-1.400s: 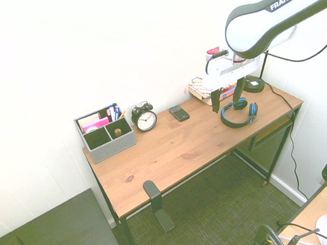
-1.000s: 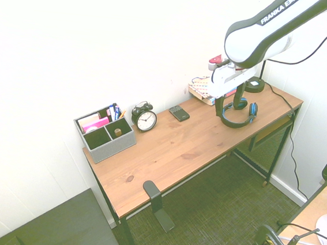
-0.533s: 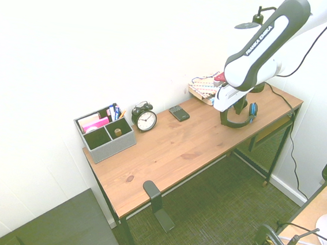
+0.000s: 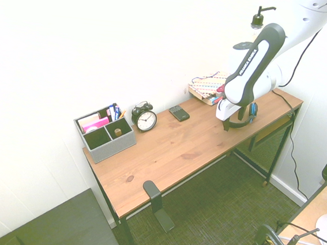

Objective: Hang the headphone

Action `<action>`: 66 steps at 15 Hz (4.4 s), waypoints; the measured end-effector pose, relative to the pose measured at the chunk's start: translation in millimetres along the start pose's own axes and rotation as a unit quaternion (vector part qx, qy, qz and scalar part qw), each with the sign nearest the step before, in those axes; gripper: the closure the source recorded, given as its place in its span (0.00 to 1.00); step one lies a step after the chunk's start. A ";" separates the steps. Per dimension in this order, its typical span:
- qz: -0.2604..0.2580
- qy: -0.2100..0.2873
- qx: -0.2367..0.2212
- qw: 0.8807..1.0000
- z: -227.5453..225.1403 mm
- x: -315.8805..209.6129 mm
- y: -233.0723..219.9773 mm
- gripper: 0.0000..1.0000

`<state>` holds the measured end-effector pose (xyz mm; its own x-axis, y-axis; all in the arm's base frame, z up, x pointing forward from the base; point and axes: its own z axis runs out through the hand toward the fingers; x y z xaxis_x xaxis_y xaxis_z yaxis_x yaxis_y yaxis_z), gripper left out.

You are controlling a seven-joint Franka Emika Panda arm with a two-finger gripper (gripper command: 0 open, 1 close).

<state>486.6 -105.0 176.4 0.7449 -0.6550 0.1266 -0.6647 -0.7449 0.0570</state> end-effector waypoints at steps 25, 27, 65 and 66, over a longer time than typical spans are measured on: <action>0.043 0.009 -0.007 0.999 14.0 9.4 9.9 1.00; 0.052 0.006 -0.005 0.999 13.6 9.6 11.1 1.00; -0.067 -0.100 0.023 0.993 24.7 -402.2 -274.9 1.00; -0.064 -0.098 0.023 0.993 29.1 -400.1 -279.5 1.00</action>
<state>376.0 361.6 81.0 0.8230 -0.5632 -0.0741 -0.5638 -0.8258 0.0148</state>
